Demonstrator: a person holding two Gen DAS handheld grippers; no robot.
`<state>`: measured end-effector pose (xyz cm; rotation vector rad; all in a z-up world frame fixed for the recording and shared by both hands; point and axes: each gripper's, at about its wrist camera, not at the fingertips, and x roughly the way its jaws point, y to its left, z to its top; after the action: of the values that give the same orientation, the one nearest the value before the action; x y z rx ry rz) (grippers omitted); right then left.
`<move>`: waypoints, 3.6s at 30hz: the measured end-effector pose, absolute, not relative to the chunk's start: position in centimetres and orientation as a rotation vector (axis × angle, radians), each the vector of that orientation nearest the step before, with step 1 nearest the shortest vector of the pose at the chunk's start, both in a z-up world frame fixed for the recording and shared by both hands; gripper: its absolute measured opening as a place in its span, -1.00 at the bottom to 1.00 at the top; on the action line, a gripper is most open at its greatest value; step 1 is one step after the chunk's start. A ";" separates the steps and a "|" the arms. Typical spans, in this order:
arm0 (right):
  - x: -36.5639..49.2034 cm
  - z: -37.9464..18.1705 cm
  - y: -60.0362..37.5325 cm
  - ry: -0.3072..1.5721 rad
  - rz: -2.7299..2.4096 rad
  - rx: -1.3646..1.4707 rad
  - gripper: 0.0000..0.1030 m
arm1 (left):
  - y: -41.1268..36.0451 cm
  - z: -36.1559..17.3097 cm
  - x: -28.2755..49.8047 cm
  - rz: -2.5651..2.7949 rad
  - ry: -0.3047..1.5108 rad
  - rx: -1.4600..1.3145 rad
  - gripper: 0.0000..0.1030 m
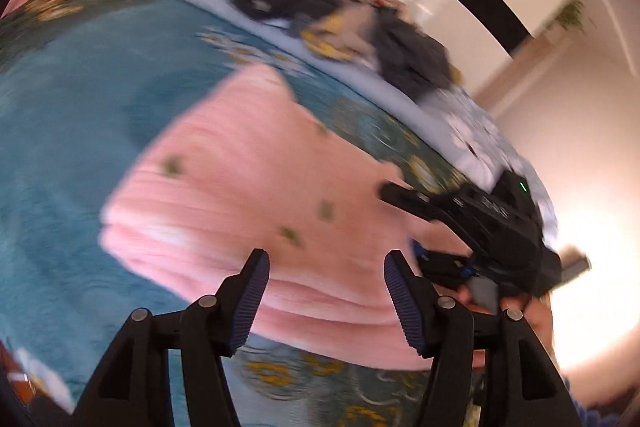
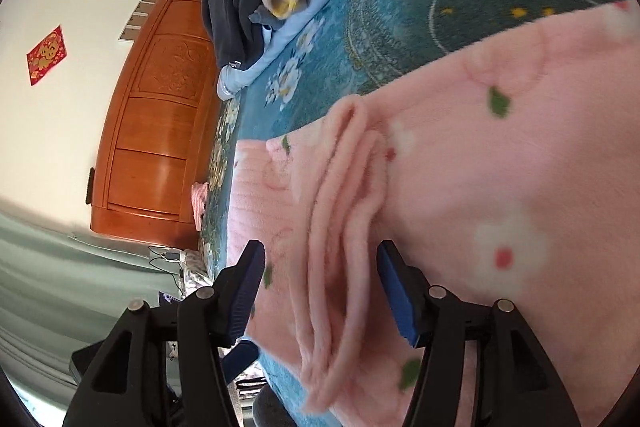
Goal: Fold clothes
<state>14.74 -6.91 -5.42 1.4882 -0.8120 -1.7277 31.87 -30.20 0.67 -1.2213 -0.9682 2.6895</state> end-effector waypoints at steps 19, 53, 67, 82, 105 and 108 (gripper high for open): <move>17.3 2.3 -3.7 -0.626 -1.852 1.192 -0.73 | -34.4 -1.1 32.9 2.795 -1.203 -1.305 0.24; 15.9 -3.5 3.1 -0.672 -1.989 1.477 -0.66 | -31.8 1.0 30.5 2.830 -0.987 -1.269 0.24; 16.3 0.7 -2.8 -0.062 -2.054 1.363 -0.27 | -27.9 -1.8 29.2 2.744 -0.733 -1.360 0.24; 21.0 1.0 -2.1 0.019 -2.092 1.300 -0.27 | -23.8 -1.9 29.5 2.742 -0.495 -1.399 0.24; 24.1 1.9 12.5 -0.392 -2.247 1.321 -0.26 | -11.8 0.9 27.5 2.512 -0.275 -1.333 0.25; 26.0 2.9 21.9 -0.594 -2.452 1.323 -0.10 | -8.4 -0.5 27.5 2.487 -0.172 -1.369 0.25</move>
<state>26.05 21.86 2.90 1.3234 -0.5939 -2.4516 27.50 -8.42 -0.50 -1.3690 -0.1715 2.4868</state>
